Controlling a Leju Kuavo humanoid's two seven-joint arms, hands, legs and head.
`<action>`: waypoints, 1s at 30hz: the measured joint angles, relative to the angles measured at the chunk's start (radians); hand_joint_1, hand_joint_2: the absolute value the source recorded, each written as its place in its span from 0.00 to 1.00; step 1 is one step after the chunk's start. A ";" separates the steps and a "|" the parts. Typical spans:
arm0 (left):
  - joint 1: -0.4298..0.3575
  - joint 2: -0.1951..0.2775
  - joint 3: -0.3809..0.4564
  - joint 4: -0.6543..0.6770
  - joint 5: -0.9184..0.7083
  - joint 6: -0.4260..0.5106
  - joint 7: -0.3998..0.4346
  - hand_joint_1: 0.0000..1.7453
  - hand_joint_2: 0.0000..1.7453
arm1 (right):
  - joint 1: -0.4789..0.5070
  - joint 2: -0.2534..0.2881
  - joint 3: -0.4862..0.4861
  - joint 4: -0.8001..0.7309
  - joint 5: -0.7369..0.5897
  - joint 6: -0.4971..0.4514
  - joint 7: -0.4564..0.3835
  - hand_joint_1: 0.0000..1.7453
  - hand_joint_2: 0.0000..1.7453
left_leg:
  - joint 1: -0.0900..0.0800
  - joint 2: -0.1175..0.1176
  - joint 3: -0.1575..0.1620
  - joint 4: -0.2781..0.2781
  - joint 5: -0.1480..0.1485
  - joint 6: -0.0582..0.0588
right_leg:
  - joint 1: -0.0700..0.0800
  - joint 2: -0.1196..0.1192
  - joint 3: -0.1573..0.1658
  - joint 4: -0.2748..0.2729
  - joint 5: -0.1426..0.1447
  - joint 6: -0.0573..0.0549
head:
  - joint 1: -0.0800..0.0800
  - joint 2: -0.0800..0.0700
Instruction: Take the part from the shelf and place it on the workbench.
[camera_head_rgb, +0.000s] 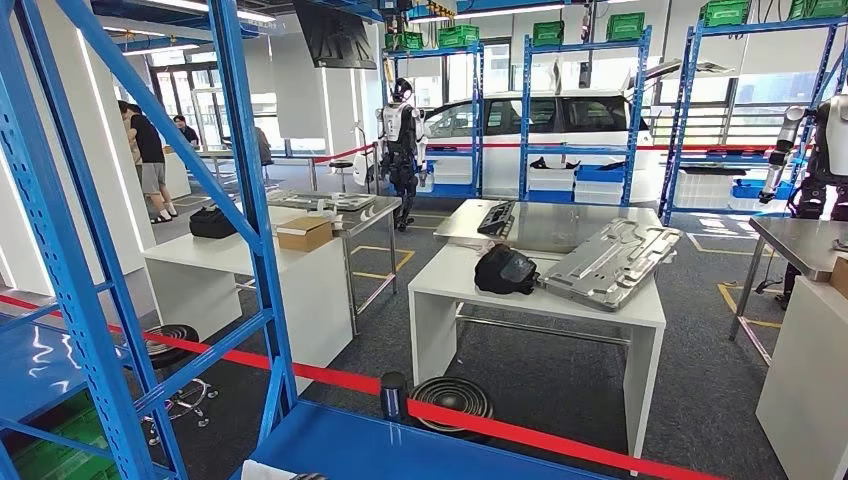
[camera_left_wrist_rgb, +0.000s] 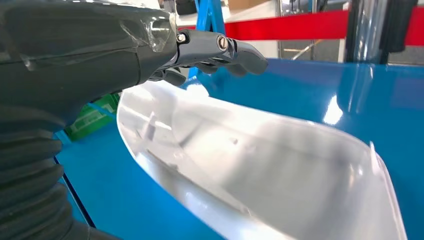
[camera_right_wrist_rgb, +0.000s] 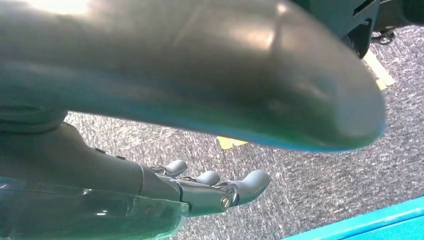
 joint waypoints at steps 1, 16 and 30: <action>-0.001 -0.002 -0.001 0.003 0.000 0.000 0.000 0.00 1.00 | 0.000 0.001 0.001 0.000 -0.002 0.000 0.000 0.00 0.00 | -0.001 0.000 0.032 -0.067 0.036 0.006 | 0.001 0.001 0.001 0.000 0.000 0.000 | 0.000 0.000; 0.003 -0.013 -0.011 0.044 0.018 -0.003 -0.014 1.00 1.00 | 0.006 0.005 0.015 0.000 -0.024 -0.015 0.002 0.00 0.00 | -0.008 0.003 0.150 -0.298 0.119 0.049 | -0.001 -0.004 -0.103 0.195 -0.065 0.046 | 0.006 0.000; 0.001 -0.009 -0.013 0.047 0.024 0.000 -0.026 1.00 1.00 | 0.008 0.004 0.032 0.000 -0.036 -0.024 -0.001 0.00 0.00 | -0.001 0.001 -0.004 0.016 -0.018 -0.002 | -0.002 0.000 -0.008 0.004 0.003 0.003 | 0.000 0.000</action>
